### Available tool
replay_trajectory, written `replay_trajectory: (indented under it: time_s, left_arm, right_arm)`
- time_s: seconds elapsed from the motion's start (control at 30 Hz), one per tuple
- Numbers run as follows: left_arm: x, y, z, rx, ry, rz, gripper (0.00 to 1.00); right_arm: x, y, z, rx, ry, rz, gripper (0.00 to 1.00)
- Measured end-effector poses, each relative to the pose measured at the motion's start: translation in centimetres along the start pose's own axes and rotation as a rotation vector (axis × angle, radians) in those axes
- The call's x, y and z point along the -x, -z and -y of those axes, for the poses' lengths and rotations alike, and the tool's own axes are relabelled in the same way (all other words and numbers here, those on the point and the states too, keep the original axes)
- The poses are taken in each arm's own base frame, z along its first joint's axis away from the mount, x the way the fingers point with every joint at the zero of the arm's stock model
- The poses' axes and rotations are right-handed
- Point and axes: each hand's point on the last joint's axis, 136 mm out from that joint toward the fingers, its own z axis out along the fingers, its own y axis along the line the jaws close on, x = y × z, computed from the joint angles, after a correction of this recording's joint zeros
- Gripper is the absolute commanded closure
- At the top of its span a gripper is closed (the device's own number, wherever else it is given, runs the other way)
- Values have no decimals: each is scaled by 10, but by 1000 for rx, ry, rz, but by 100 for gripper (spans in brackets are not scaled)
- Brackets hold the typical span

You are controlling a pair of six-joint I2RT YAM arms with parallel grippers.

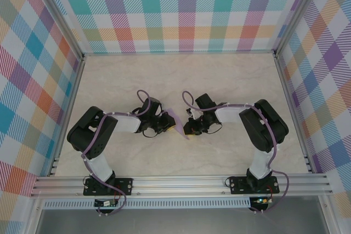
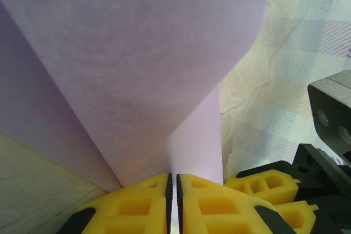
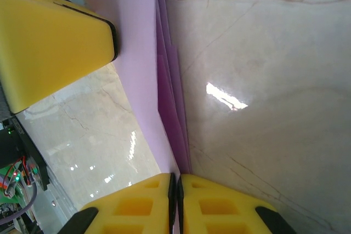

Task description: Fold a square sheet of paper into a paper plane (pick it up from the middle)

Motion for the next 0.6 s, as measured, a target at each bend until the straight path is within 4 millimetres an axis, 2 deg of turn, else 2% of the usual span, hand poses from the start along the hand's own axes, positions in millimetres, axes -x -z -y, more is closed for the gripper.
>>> replay_trajectory:
  time_s: [0.33, 0.6]
  left_arm:
    - [1, 0, -1, 15, -6, -1, 88]
    - [0, 0, -3, 28, -3, -1, 88]
  right_arm:
    - [-5, 8, -4, -8, 3, -8, 82]
    - [-8, 9, -1, -21, -1, -14, 86]
